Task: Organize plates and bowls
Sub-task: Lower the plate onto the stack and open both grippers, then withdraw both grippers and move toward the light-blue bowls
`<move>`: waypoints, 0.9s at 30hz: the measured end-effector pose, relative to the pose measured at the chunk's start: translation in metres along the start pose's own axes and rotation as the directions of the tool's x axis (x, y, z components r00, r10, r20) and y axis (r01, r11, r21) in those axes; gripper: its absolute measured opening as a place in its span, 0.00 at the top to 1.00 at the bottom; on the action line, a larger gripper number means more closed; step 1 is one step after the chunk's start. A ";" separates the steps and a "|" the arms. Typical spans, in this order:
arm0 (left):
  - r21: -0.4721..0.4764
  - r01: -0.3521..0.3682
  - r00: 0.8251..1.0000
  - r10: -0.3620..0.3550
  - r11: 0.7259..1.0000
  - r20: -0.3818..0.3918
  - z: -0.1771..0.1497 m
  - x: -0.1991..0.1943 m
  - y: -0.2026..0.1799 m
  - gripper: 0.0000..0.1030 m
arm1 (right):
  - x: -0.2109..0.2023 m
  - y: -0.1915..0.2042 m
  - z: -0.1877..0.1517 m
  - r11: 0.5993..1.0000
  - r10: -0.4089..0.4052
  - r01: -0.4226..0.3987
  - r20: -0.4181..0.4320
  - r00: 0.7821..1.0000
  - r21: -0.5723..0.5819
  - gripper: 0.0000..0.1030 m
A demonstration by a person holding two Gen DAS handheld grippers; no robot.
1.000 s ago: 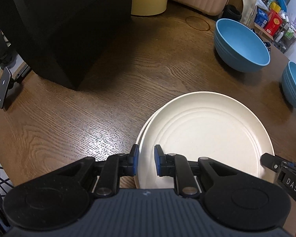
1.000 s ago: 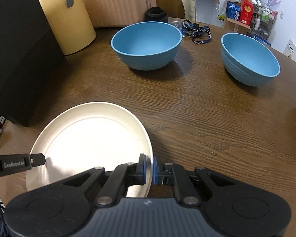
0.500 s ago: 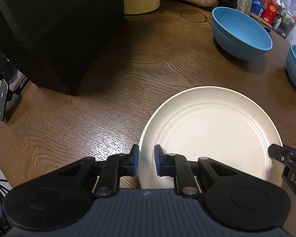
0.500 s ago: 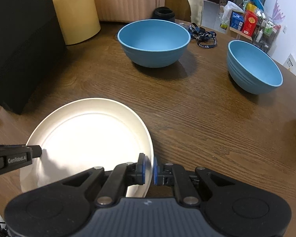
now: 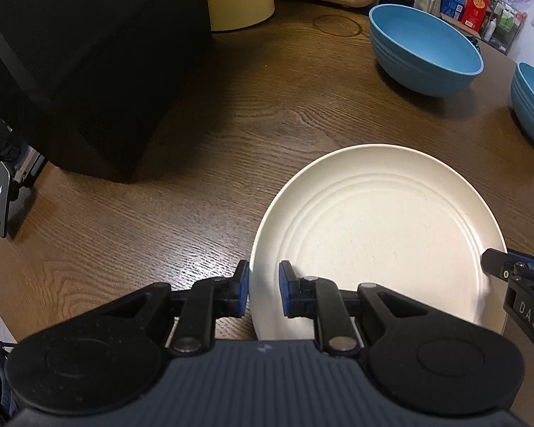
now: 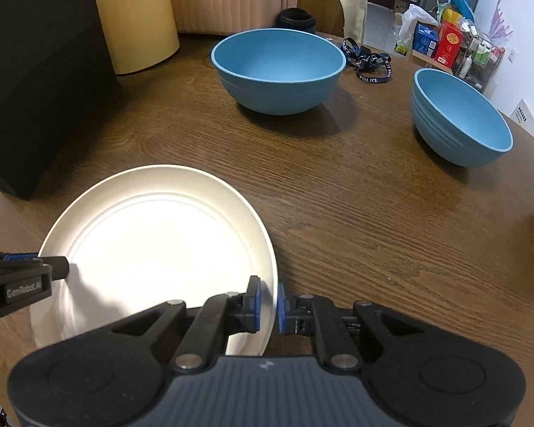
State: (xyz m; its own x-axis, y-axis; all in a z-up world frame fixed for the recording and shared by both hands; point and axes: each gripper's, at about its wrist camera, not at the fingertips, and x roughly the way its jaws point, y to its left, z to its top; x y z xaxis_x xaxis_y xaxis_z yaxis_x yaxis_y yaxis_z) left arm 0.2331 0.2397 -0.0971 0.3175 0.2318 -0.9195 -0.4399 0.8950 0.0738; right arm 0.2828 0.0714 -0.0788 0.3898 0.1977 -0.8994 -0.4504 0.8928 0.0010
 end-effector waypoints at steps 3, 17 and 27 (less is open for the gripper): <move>0.000 0.015 1.000 -0.015 1.000 -0.004 0.001 0.000 0.002 0.82 | 0.000 0.000 0.000 1.000 0.003 -0.003 -0.001 1.000 0.002 0.88; -0.008 0.084 0.993 -0.083 0.996 0.084 -0.001 -0.028 0.021 0.00 | -0.031 -0.017 -0.008 0.994 0.072 -0.076 0.048 0.996 0.083 0.06; 0.002 0.142 0.977 -0.141 0.990 0.159 -0.029 -0.058 0.031 0.00 | -0.076 -0.026 -0.038 0.987 0.051 -0.065 0.101 0.994 0.148 0.00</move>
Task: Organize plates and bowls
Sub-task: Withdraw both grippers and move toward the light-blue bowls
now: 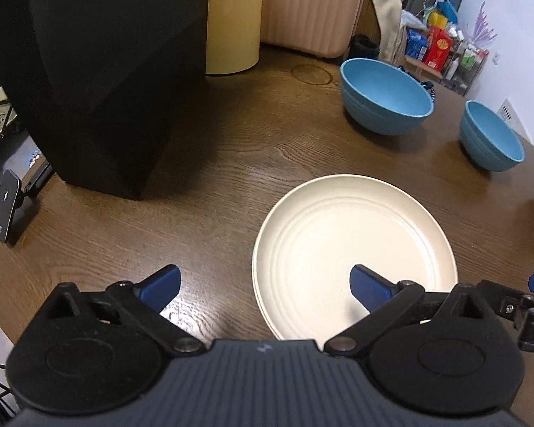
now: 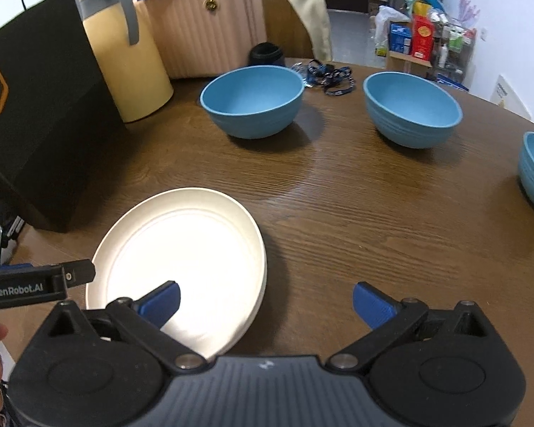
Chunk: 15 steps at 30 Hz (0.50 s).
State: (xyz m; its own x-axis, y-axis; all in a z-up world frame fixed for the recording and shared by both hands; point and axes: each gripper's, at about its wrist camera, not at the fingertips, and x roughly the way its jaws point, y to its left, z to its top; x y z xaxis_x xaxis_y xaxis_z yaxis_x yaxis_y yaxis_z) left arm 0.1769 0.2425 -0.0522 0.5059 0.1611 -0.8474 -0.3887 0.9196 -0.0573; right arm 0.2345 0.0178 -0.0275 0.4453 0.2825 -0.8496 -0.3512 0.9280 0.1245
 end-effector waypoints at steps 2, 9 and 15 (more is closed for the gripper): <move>-0.005 0.015 1.000 -0.015 1.000 0.006 -0.006 -0.005 0.001 0.00 | -0.009 -0.001 -0.007 1.000 -0.006 0.006 0.011 1.000 0.004 0.00; 0.004 0.051 0.998 -0.051 0.999 0.025 -0.023 -0.019 0.004 0.00 | -0.027 -0.009 -0.028 0.997 -0.043 0.041 0.036 0.998 0.060 0.00; 0.025 0.072 0.997 -0.073 0.997 0.036 -0.024 -0.023 0.000 0.00 | -0.037 -0.021 -0.033 0.990 -0.082 0.073 0.069 0.994 0.120 0.00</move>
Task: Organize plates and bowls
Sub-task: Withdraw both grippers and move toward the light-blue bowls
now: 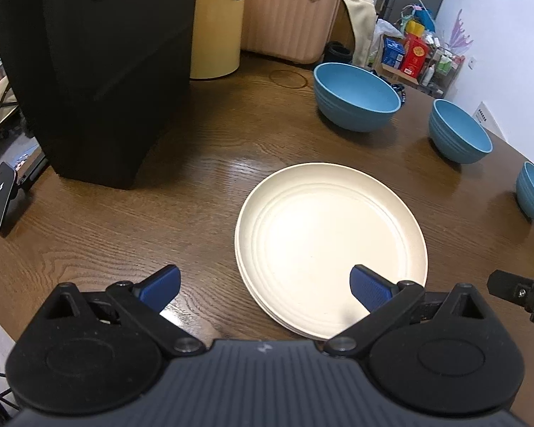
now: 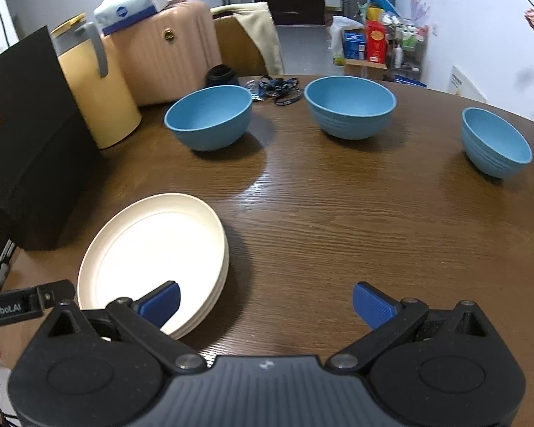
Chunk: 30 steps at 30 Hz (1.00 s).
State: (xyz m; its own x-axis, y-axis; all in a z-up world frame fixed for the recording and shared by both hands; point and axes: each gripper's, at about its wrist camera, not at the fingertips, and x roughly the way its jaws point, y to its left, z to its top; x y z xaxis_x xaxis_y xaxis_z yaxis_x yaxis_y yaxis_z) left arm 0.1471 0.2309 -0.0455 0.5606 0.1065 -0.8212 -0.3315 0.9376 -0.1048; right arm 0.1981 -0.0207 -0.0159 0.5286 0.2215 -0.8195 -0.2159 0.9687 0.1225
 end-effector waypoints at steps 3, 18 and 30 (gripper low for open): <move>0.023 0.005 1.000 -0.005 1.000 0.007 -0.001 0.000 -0.004 0.00 | -0.003 -0.003 -0.003 1.000 -0.006 0.006 0.006 1.000 0.010 0.00; 0.072 0.018 1.000 -0.019 0.997 0.021 -0.007 -0.003 -0.013 0.00 | -0.010 -0.003 -0.011 0.999 -0.013 0.012 0.014 1.000 0.034 0.00; 0.057 -0.006 0.999 0.004 0.998 0.048 -0.008 -0.021 -0.024 0.00 | -0.027 -0.014 -0.008 1.000 -0.010 0.010 0.039 0.999 -0.004 0.00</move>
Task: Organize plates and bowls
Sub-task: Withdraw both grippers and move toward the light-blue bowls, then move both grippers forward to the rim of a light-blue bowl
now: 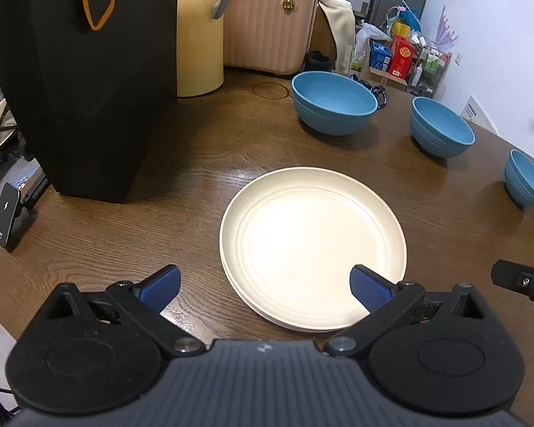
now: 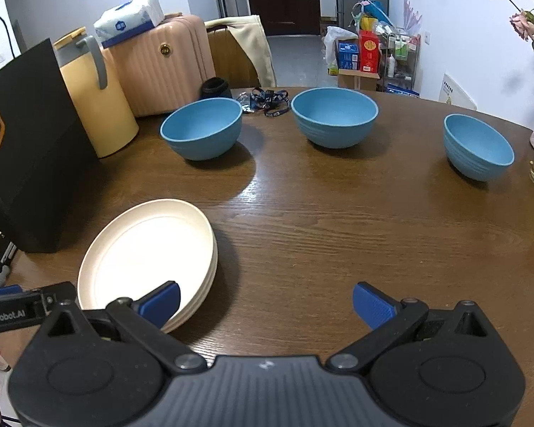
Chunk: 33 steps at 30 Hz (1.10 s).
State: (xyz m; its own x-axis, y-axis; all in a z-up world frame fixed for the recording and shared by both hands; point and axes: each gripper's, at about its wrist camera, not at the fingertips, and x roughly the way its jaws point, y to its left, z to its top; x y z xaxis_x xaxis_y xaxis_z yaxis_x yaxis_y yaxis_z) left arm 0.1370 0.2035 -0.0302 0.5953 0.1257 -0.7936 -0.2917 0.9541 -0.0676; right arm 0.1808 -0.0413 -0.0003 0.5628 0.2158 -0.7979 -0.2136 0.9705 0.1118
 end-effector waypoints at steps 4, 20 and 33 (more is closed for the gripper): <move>-0.005 -0.005 1.000 0.005 1.000 0.031 0.012 -0.012 -0.008 0.00 | -0.009 -0.010 0.009 1.000 0.030 -0.030 0.019 0.999 0.005 0.00; -0.035 -0.019 0.997 0.022 0.999 0.069 0.096 -0.022 -0.027 0.00 | -0.007 -0.012 0.088 0.997 0.081 -0.081 -0.003 0.997 0.002 0.00; 0.018 0.057 0.998 -0.058 0.998 0.006 0.203 0.034 -0.021 0.00 | 0.050 0.027 0.172 0.997 -0.011 0.013 -0.029 1.000 0.082 0.00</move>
State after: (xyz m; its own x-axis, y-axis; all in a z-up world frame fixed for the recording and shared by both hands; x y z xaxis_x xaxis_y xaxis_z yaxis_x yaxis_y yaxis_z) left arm 0.3157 0.2434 0.0669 0.6157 0.0723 -0.7847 -0.2431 0.9646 -0.1019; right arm 0.3401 0.0145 0.0645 0.5418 0.2018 -0.8159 -0.1402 0.9788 0.1490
